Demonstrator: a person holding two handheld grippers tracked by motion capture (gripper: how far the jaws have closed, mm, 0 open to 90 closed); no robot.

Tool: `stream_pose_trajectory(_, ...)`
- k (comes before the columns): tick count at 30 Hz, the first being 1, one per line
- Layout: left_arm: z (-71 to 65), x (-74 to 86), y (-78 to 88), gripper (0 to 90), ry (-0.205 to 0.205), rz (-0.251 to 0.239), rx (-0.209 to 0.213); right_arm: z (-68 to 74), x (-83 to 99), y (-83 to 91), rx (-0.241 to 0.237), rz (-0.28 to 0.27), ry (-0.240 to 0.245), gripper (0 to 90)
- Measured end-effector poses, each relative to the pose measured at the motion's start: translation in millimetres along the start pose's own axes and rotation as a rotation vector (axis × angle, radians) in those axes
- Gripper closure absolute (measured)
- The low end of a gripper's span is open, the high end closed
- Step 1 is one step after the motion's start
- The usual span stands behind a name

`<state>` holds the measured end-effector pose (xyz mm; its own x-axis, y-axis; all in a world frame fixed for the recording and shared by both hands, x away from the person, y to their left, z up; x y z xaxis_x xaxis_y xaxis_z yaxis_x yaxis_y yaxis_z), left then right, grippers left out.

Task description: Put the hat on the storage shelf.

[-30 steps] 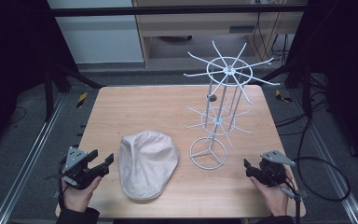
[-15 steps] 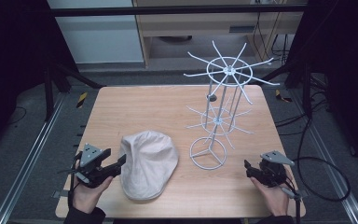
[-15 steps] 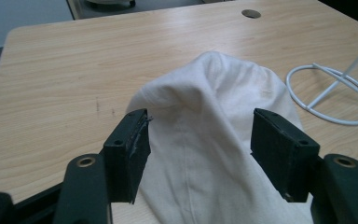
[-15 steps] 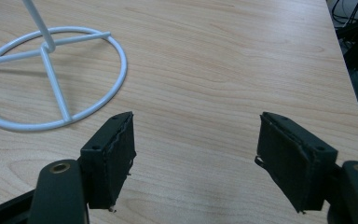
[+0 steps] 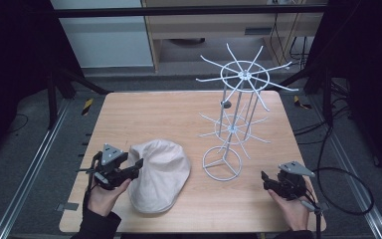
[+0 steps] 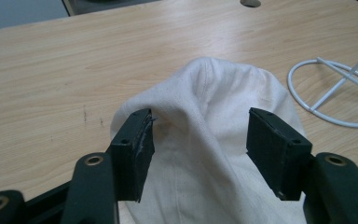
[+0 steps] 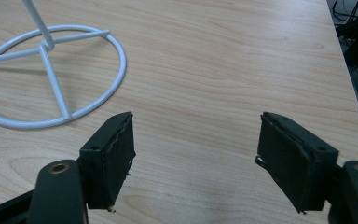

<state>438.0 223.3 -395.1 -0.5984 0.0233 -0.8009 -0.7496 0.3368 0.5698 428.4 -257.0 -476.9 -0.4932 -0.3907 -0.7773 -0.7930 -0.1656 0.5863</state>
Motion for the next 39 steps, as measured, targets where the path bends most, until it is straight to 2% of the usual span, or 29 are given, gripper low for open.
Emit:
stream_pose_trajectory(13, -8.5, -1.5, -21.8, 45.0, -0.010, 0.068, -0.020, -0.8, 0.5, -1.1, -0.003, 0.008, 0.004, 28.4)
stream_pose_trajectory(20, -8.5, 2.8, -31.6, 46.2, -0.024, 0.098, -0.041, 0.3, -1.3, 1.1, -0.005, -0.014, 0.002, 29.3)
stream_pose_trajectory(26, -4.0, 9.1, -43.0, 50.5, -0.021, 0.153, -0.051, 1.2, -2.4, 0.5, -0.011, -0.019, 0.008, 29.7)
stream_pose_trajectory(33, -1.3, 9.3, -45.0, 55.6, 0.011, 0.176, -0.046, 1.9, -2.6, -0.6, -0.013, -0.015, 0.015, 29.6)
stream_pose_trajectory(39, -1.9, 9.2, -48.6, 61.5, 0.018, 0.202, -0.051, 1.7, -2.7, -1.2, -0.011, -0.013, 0.015, 29.6)
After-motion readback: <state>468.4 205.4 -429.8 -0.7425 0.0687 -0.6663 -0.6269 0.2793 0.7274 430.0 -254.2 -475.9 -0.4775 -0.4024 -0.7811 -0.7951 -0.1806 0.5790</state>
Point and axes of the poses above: each handheld gripper's, and its own axes: y roughly backward along the jaws, x roughly out of its underside, z roughly to its left, the point moved 1 cm from there along -y, roughly forward along the jaws, and after that the axes turned 13 degrees about y, right-handed, at the moved point
